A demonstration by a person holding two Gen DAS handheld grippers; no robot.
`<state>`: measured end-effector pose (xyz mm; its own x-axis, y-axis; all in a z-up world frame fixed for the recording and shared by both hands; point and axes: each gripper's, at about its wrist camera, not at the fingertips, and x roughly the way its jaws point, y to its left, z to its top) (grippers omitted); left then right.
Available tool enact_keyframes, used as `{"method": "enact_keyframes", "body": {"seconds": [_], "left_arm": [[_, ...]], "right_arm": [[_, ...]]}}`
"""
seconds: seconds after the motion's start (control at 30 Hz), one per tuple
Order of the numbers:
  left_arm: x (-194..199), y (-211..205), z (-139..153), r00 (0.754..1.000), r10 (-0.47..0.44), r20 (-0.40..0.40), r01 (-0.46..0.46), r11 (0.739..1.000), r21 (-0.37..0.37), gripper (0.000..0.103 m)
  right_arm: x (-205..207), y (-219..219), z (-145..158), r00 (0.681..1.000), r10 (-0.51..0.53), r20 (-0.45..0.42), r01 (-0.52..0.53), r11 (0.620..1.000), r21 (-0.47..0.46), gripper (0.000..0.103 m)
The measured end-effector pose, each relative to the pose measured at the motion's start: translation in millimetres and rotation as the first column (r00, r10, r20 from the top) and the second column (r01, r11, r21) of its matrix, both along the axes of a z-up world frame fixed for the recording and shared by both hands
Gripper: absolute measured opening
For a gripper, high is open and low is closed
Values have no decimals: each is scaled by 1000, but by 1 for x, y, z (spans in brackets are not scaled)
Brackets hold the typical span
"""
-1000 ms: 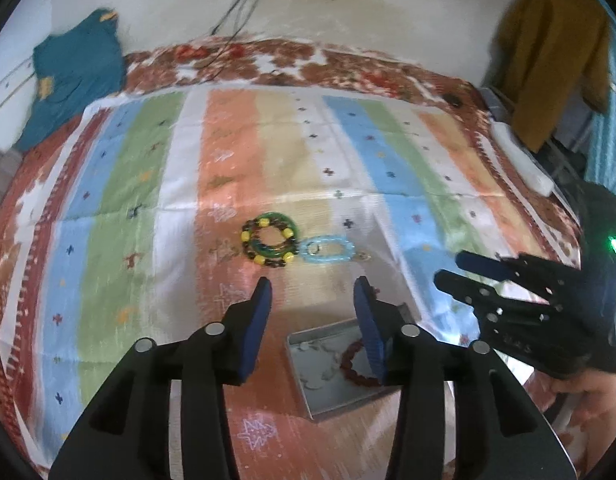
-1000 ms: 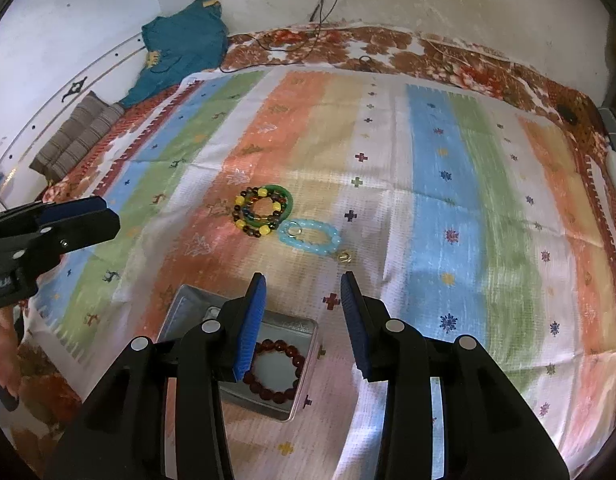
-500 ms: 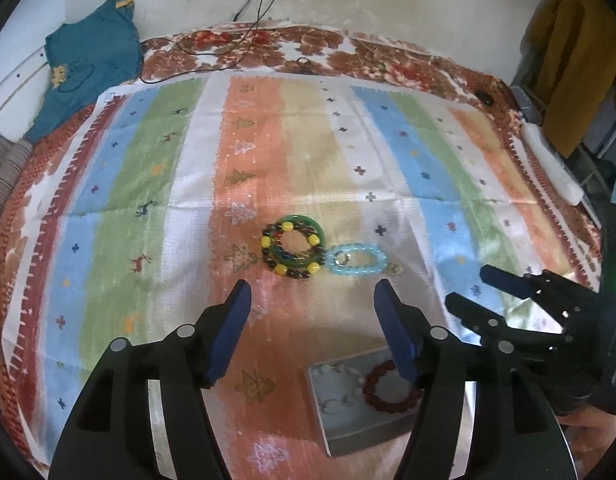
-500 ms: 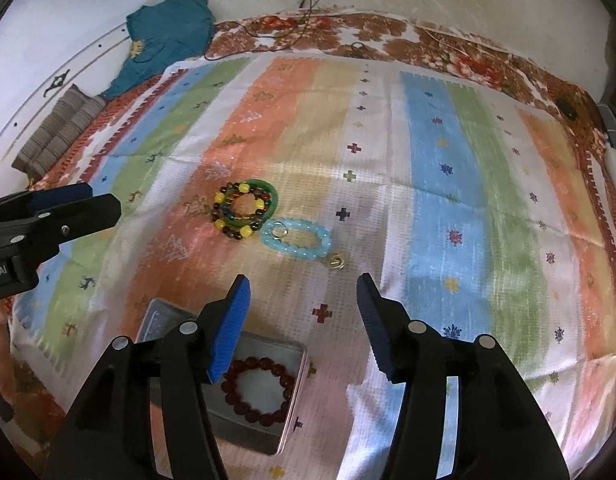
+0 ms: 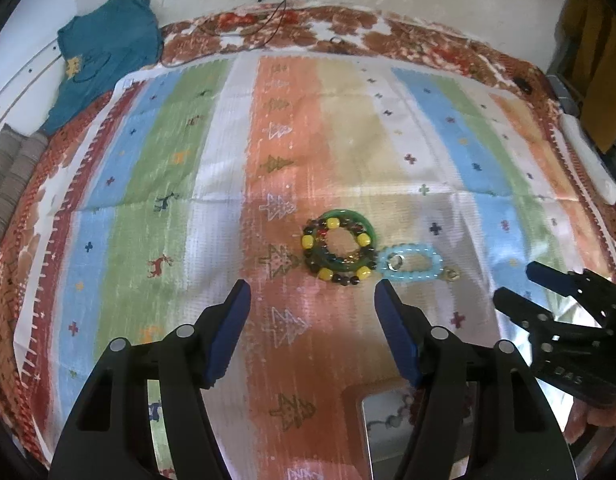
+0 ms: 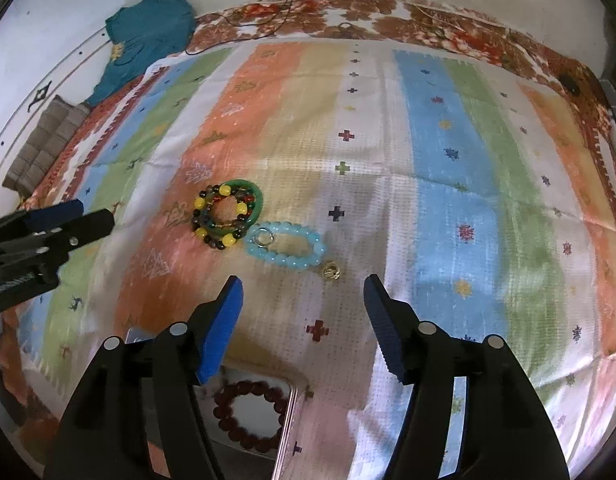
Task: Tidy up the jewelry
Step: 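Move both grippers back to the green bangle and light blue bracelet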
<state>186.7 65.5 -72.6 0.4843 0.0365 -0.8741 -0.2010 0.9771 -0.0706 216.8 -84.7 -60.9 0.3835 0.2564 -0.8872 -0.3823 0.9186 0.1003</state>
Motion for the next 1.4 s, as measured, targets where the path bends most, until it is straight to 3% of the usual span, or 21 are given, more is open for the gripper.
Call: {"method": "enact_keyframes", "body": {"seconds": [0.3, 0.7, 1.4], "left_arm": [[13, 3, -11, 1000, 3, -23, -3, 1000, -2, 64], [36, 15, -32, 997, 16, -69, -16, 1000, 5, 64], [65, 20, -58, 992, 10, -125, -7, 1000, 30, 64]], "right_arm": [[16, 8, -15, 1000, -8, -24, 7, 1000, -4, 69], [26, 11, -36, 999, 9, -52, -13, 997, -82, 69], [46, 25, -56, 997, 20, -78, -30, 992, -126, 69]]}}
